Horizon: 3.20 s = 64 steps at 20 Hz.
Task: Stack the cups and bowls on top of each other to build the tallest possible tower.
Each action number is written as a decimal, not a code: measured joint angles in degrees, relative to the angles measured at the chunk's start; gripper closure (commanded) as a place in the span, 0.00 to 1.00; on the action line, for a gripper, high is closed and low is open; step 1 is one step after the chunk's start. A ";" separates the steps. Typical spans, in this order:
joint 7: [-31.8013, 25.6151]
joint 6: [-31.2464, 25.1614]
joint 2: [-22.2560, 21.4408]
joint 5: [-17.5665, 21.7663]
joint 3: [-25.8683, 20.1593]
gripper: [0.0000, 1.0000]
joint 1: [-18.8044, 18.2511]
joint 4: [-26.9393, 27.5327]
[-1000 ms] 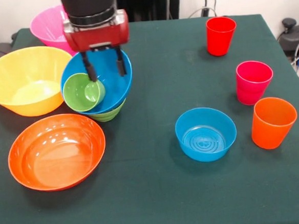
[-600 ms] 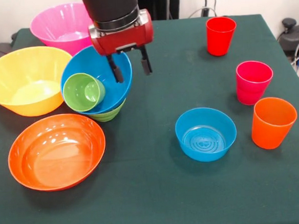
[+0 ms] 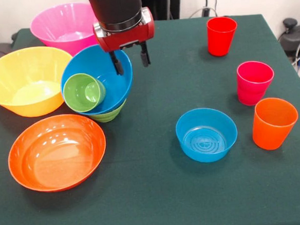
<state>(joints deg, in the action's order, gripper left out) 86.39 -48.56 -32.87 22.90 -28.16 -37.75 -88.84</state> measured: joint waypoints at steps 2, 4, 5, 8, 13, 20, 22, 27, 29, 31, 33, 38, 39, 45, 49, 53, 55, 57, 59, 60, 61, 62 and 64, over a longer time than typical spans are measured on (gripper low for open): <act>0.00 -0.18 -0.01 0.63 0.00 0.00 0.01 0.09; 0.00 -0.19 0.00 1.60 0.00 0.00 0.02 0.31; 0.00 -0.19 -0.01 2.19 0.00 0.00 0.04 0.46; 0.00 -0.19 -0.01 3.37 -0.05 0.00 0.04 0.75; 0.00 -0.19 -0.39 5.54 -0.41 0.00 0.05 0.85; 0.00 -0.19 -0.78 6.45 -0.62 0.00 0.07 0.95; 0.00 -0.20 -0.78 6.50 -0.64 0.00 0.08 1.16; 0.00 -0.19 -0.77 6.52 -0.66 0.00 0.08 2.23; 0.00 -0.20 -0.77 6.52 -0.66 0.00 0.08 2.53; 0.00 -0.20 -0.76 6.55 -0.65 0.00 0.13 3.16; 0.00 -0.19 -0.77 6.70 -0.66 0.00 0.20 3.56; 0.00 -0.20 -1.12 8.55 -0.67 0.00 0.74 4.42; 0.00 -0.20 -1.23 8.82 -0.66 0.00 0.83 4.44; 0.00 -0.20 -1.82 9.67 -0.66 0.00 1.28 4.44; 0.00 -0.20 -2.30 9.82 -0.66 0.00 1.50 4.44; 0.00 -0.20 -2.58 10.11 -0.66 0.00 1.54 4.45; 0.00 -0.20 -2.53 10.35 -0.66 0.00 1.54 4.48; 0.00 -0.21 -2.23 10.70 -0.66 0.00 1.55 4.61; 0.00 -0.20 -1.98 11.02 -0.65 0.00 1.56 4.77; 0.00 -0.14 -1.66 11.42 -0.65 0.00 1.58 4.99; 0.00 -0.01 -1.34 11.73 -0.66 0.00 1.60 5.20; 0.00 0.14 -1.07 12.00 -0.66 0.00 1.63 5.38; 0.00 0.52 -0.51 12.58 -0.66 0.00 1.70 5.72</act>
<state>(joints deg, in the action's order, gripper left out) 86.39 -48.04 -33.37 35.48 -28.83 -36.05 -83.12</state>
